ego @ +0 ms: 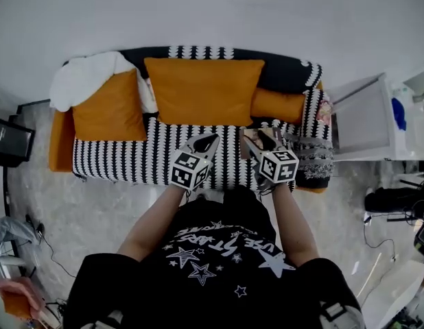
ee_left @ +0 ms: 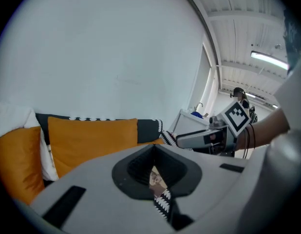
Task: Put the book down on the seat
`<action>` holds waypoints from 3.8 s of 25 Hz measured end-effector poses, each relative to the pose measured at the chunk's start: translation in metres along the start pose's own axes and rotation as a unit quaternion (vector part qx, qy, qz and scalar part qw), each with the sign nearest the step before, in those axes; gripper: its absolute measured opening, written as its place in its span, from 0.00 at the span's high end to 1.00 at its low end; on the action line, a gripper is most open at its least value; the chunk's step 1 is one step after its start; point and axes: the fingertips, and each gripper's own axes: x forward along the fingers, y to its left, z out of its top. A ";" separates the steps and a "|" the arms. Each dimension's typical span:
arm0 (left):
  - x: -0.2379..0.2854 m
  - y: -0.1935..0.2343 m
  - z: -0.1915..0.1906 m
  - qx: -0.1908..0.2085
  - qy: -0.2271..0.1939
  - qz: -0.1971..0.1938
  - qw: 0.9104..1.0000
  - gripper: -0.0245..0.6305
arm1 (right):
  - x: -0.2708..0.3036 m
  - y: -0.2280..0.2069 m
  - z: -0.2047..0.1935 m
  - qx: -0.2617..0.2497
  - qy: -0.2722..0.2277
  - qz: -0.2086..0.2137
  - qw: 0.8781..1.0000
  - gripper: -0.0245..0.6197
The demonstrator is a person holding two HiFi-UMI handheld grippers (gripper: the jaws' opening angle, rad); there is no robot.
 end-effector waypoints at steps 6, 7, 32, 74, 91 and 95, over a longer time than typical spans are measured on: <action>-0.047 0.000 0.021 0.043 -0.034 -0.004 0.999 0.95 | -0.030 0.052 0.015 -0.009 -0.052 0.001 0.999 0.58; -0.054 0.000 0.022 0.050 -0.037 -0.006 0.998 0.95 | -0.036 0.059 0.015 -0.010 -0.059 -0.003 0.998 0.61; -0.140 -0.113 -0.036 0.033 -0.040 0.005 0.999 0.95 | -0.153 0.115 -0.047 -0.021 -0.081 0.034 0.996 0.86; -0.312 -0.190 -0.124 0.047 -0.060 0.019 0.997 0.95 | -0.251 0.284 -0.167 -0.085 -0.078 0.072 0.991 0.92; -0.378 -0.176 -0.150 0.047 -0.069 -0.006 0.996 0.95 | -0.257 0.356 -0.204 -0.088 -0.071 0.054 0.992 0.92; -0.393 -0.179 -0.159 0.048 -0.069 -0.009 0.996 0.95 | -0.262 0.369 -0.208 -0.083 -0.077 0.050 0.992 0.92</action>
